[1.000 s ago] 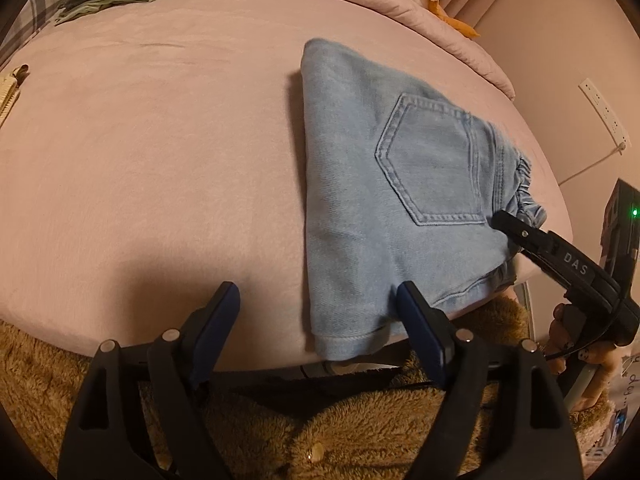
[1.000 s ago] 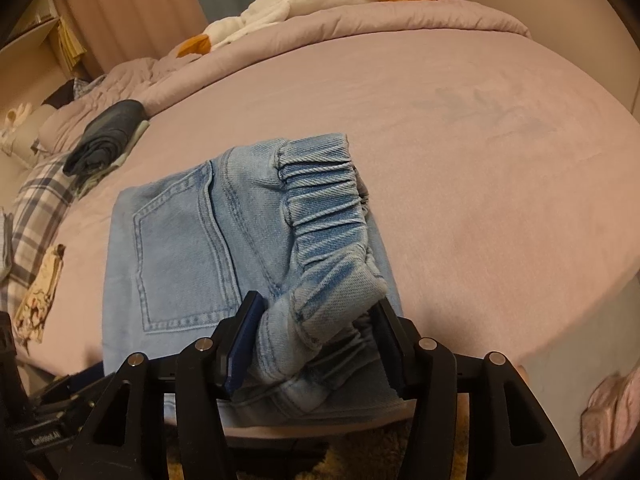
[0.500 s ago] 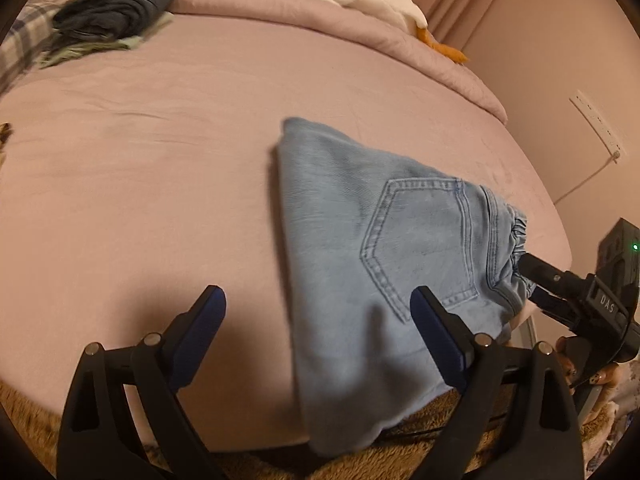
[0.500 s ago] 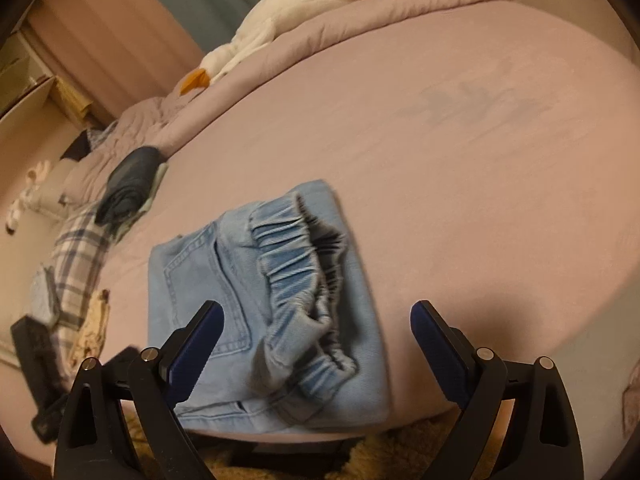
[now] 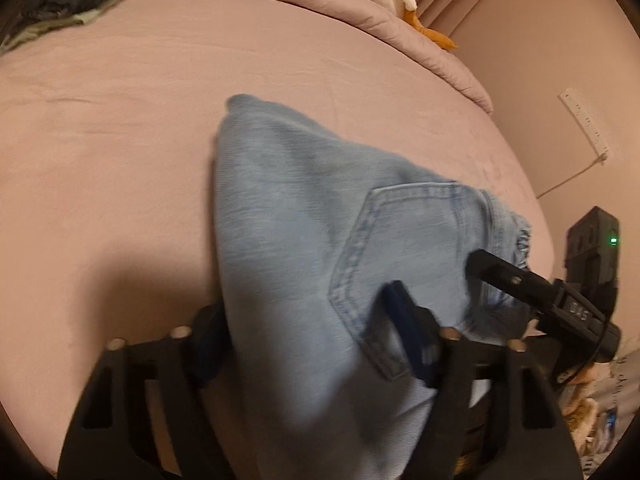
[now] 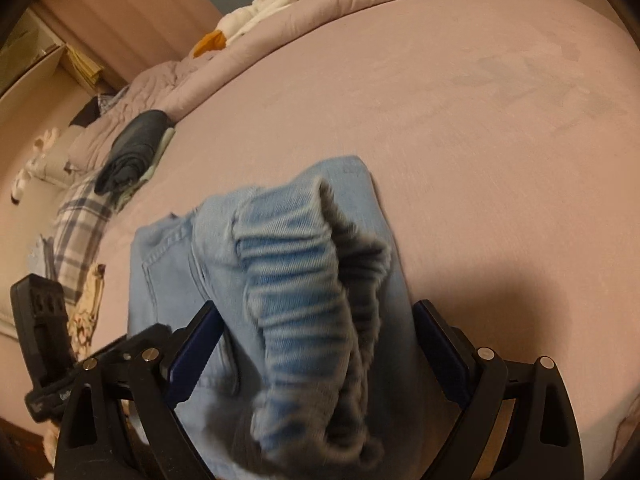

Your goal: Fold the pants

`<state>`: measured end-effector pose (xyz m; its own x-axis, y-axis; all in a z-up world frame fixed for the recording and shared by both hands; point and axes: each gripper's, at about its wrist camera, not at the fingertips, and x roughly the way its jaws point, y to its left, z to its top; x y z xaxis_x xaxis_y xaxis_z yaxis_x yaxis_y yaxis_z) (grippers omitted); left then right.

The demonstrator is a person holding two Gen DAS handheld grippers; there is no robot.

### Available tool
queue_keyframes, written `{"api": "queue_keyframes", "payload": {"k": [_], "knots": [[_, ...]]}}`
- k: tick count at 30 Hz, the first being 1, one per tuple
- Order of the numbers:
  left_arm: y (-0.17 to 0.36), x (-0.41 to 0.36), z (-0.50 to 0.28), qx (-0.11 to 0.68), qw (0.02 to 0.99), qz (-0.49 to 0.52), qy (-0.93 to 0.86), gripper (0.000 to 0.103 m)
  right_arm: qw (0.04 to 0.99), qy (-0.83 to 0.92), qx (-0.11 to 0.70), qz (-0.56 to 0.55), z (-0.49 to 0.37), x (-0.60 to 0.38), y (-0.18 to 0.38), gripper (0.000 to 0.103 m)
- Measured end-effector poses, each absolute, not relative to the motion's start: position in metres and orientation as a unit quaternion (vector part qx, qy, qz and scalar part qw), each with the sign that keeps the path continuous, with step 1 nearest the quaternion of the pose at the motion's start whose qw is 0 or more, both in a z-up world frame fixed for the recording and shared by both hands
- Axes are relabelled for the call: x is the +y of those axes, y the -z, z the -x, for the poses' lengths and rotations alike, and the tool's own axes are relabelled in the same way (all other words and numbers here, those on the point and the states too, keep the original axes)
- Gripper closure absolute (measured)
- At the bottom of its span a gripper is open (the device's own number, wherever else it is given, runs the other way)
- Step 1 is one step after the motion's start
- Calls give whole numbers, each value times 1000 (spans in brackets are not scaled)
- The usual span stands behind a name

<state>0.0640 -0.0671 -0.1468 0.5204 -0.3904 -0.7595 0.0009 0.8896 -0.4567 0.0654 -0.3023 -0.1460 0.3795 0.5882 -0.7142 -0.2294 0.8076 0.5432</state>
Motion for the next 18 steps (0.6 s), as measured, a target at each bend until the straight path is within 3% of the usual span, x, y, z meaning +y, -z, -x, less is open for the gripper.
{"api": "queue_keyframes", "payload": {"k": [3, 8, 11, 18], "knots": [[146, -66, -60, 474, 849, 203, 116, 49, 811, -250, 493, -194, -67, -298, 146, 15], [130, -65, -48, 457, 856, 218, 99, 78, 813, -250, 485, -203, -57, -294, 140, 42], [114, -67, -38, 444, 866, 209, 98, 84, 821, -243, 479, -194, -52, -287, 130, 48], [76, -52, -27, 406, 883, 209, 105, 84, 840, -251, 448, -175, -39, -277, 97, 48]]}}
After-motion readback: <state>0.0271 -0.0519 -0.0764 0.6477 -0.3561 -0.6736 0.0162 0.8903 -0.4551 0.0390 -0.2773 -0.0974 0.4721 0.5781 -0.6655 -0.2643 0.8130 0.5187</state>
